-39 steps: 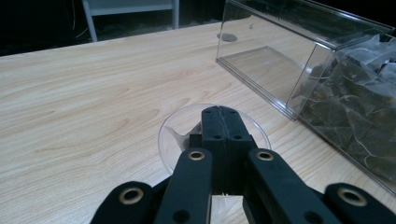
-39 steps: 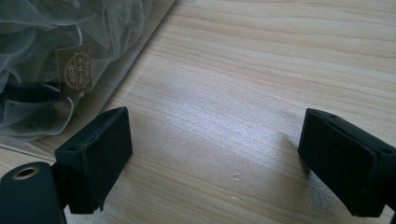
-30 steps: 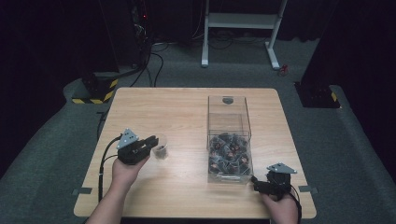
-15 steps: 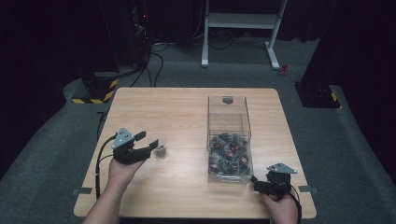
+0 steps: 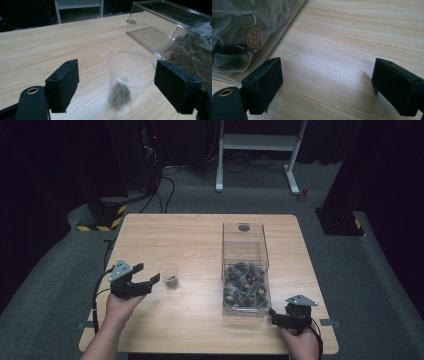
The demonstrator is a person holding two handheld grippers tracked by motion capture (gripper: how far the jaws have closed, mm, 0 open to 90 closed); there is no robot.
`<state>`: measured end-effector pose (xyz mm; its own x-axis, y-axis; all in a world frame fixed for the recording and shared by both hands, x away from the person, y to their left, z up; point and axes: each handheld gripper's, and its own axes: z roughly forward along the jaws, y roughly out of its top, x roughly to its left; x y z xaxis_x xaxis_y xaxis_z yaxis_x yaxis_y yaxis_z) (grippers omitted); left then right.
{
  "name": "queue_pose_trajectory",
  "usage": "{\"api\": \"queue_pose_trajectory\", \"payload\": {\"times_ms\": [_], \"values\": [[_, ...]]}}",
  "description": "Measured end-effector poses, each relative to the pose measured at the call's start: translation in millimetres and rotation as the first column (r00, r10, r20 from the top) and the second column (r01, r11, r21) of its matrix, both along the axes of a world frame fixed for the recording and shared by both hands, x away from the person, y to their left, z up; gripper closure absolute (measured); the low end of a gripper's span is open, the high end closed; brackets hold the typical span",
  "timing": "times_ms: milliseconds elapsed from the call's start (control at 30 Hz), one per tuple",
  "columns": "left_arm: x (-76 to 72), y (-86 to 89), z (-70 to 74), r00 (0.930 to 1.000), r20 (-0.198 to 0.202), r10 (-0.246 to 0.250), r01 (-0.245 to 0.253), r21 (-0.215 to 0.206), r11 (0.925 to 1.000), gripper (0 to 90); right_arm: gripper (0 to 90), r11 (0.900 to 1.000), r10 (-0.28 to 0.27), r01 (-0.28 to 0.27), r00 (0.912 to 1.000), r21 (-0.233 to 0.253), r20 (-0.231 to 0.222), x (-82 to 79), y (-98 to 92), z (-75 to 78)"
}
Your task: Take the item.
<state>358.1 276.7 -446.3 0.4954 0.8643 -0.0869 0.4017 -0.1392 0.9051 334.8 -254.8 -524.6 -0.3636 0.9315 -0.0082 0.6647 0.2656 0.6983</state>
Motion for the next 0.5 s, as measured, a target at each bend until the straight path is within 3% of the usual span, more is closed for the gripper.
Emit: {"api": "queue_pose_trajectory", "payload": {"times_ms": [500], "values": [[-12.5, 26.8, -28.6, 0.9963, -0.076, 0.039, -0.036, 0.039, 0.9986, 20.4, 9.8, 1.000, -0.001, 0.001, 1.0000, 0.001, 0.002, -0.1, 0.1, -0.1]]}}
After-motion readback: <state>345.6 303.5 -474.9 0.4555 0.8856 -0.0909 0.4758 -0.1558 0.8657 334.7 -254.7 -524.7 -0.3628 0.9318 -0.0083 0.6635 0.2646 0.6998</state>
